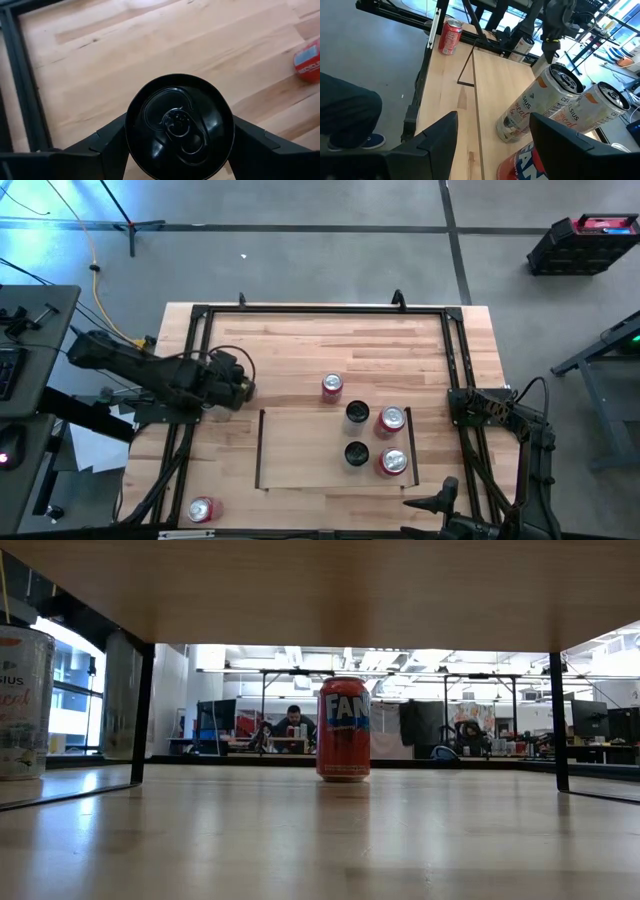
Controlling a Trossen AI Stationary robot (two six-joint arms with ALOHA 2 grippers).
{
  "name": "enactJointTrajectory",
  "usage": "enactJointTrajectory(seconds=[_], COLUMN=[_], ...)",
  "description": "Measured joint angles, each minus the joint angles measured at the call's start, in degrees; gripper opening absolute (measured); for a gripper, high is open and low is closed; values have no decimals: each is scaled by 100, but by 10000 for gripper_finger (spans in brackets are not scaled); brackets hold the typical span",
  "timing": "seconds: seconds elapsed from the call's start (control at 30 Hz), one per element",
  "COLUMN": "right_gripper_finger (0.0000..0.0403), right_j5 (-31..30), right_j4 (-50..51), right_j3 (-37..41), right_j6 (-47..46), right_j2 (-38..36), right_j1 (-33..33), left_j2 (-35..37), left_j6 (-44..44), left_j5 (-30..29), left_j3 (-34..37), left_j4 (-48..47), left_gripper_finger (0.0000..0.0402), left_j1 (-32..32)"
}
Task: Place canned beverage on shelf
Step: Put the top white yellow soda can on the shelf
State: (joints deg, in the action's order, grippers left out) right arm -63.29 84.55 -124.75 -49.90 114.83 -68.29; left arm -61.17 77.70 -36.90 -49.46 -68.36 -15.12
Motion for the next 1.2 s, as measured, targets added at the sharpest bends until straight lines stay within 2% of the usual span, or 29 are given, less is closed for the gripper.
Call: enactJointTrajectory(seconds=[0.3,0.63,1.2], right_gripper_finger=[231,231,231], right_j5=[-81,-83,-83], right_j4=[0,-7,-22], right_j3=[0,0,0], right_j6=[89,89,62], right_j2=[0,0,0], right_j1=[4,4,4], left_j2=[-32,-591,-551], left_j6=[-313,-517,266], left_j5=[-190,-219,-193], left_j3=[80,82,80], left_j4=[-6,299,210], left_gripper_finger=[261,265,266], left_j1=[-183,-254,-132])
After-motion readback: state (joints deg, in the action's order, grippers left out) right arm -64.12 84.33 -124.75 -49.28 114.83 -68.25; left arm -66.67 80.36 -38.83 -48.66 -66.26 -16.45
